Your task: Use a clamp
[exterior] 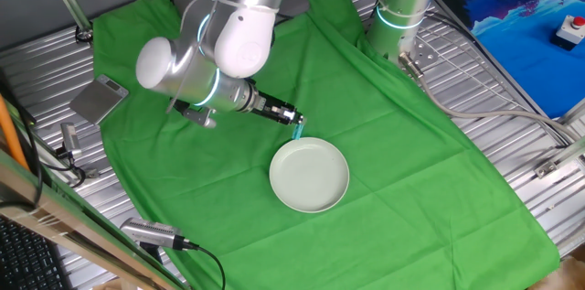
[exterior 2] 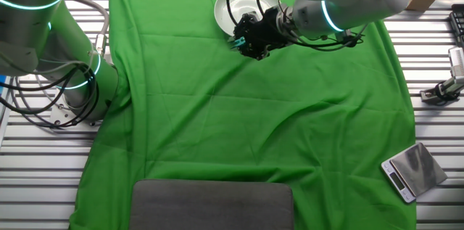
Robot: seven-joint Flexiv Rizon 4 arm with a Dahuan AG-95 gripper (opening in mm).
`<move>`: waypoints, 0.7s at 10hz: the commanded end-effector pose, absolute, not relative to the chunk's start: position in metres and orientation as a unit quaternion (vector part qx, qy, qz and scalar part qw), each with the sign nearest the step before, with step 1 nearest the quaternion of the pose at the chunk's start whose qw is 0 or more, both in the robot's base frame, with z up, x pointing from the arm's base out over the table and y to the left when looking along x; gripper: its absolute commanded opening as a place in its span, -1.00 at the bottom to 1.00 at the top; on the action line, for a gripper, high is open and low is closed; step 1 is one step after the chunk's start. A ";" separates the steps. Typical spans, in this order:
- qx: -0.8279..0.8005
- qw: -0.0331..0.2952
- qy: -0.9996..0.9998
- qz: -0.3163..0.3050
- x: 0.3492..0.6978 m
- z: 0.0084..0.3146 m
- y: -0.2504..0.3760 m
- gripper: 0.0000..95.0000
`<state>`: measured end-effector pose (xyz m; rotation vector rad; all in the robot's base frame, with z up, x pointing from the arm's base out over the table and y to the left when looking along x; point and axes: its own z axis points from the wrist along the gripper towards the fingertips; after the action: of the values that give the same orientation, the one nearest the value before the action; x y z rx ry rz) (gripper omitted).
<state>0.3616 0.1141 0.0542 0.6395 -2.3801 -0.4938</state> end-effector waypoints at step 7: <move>0.222 0.335 -0.895 -0.193 0.363 0.057 0.116 -1.00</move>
<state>0.3622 0.1168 0.0571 0.5791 -2.3360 -0.5062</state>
